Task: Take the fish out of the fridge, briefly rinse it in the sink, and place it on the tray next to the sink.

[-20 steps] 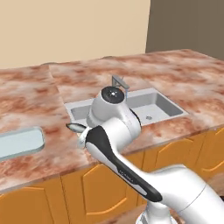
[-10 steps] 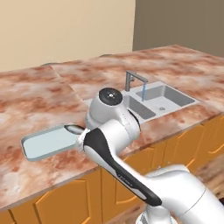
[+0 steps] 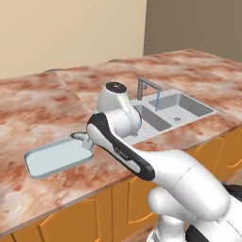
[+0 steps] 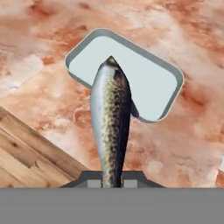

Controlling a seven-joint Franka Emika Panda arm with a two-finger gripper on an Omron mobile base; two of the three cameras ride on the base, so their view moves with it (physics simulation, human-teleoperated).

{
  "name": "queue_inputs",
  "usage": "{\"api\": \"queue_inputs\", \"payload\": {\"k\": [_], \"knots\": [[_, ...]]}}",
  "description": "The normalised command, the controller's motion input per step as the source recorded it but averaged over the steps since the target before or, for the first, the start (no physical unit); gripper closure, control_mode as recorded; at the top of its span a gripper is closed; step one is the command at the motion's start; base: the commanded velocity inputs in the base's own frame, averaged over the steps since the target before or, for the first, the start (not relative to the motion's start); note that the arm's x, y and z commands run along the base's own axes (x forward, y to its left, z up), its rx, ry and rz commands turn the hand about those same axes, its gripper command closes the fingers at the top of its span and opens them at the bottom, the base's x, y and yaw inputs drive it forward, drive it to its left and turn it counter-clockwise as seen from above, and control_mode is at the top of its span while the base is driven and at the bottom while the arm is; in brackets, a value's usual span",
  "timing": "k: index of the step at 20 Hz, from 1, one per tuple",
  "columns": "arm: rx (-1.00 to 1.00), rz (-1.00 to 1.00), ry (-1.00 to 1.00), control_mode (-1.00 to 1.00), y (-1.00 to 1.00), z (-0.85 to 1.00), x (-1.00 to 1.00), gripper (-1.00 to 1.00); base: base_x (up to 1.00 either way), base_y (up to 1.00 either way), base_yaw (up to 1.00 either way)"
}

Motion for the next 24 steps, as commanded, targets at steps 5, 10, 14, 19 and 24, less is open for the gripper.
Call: {"api": "queue_inputs", "payload": {"k": [5, 10, 14, 19, 24], "knots": [[-0.17, 0.34, 0.33, -1.0, 0.26, -0.54, 0.98, 1.0, 0.0, 0.0, 0.0], [-0.24, 0.23, 0.11, -1.0, 0.85, -0.38, 0.92, 1.0, 0.0, 0.0, 0.0], [-0.12, 0.02, 0.0, -1.0, 0.72, -0.1, 0.79, 1.0, 0.0, 0.0, 0.0], [-0.02, 0.03, 0.0, -1.0, 0.33, -0.59, 0.49, 1.0, 0.0, 0.0, 0.0], [0.0, 0.02, 0.0, -1.0, 0.03, -0.54, 0.1, 1.0, 0.0, 0.0, 0.0]]}}
